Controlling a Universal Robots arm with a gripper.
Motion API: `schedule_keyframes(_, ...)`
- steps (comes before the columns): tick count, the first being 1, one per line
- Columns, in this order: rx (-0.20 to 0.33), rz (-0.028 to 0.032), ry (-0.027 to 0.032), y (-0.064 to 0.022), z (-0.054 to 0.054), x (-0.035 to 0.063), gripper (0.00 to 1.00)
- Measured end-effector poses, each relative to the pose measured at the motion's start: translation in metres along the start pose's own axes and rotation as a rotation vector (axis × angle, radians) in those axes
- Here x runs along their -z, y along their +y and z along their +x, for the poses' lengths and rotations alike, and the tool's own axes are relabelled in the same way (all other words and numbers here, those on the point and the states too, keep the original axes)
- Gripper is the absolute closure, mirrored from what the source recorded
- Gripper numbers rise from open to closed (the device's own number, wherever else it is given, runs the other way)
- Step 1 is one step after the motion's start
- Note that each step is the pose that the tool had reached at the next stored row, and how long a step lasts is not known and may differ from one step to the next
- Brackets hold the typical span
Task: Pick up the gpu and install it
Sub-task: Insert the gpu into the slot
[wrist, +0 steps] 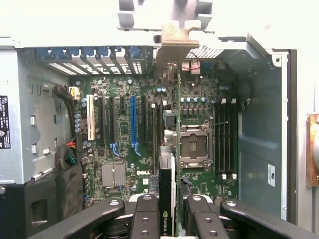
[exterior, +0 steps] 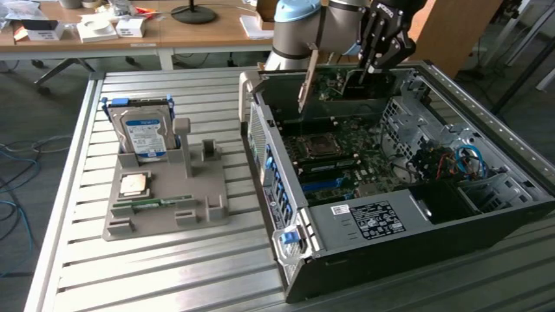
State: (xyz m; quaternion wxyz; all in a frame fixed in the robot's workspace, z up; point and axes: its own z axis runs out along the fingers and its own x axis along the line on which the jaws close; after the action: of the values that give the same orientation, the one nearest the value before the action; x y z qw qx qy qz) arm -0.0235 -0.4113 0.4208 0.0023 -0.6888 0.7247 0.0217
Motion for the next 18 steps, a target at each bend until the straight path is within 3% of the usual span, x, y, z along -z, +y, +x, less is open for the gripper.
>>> schedule_keyframes(18, 0.000, 0.0003, 0.0000, 0.0069, 0.0003, -0.0002, 0.74)
